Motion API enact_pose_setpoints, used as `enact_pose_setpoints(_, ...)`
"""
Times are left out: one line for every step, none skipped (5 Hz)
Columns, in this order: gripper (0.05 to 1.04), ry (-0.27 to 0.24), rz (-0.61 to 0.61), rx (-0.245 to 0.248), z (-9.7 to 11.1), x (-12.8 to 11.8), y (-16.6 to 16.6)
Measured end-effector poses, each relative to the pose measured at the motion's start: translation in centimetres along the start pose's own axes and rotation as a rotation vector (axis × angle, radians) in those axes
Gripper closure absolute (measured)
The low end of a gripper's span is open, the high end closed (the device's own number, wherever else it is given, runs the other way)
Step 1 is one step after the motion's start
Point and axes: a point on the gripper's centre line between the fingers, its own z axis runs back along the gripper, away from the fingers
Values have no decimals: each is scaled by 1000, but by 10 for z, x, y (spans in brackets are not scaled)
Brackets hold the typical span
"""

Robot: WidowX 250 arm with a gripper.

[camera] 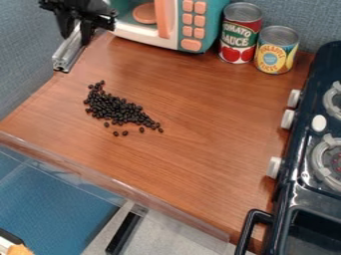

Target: Sweep into pile

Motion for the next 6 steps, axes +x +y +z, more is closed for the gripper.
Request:
enact_pose_setpoints(750, -39, -5, 25, -11, -3, 11)
enact_pose_setpoints(750, -69, -53, 19, -23, -9, 8)
enact_pose_setpoints(750, -53, -87, 27, -42, -15, 4)
enact_pose_setpoints(750, -37, -99, 35, -49, -17, 3)
enact_pose_setpoints(750, -13, -101, 39, -57, -22, 1)
enact_pose_setpoints(750, -13, -106, 44, -59, -22, 1)
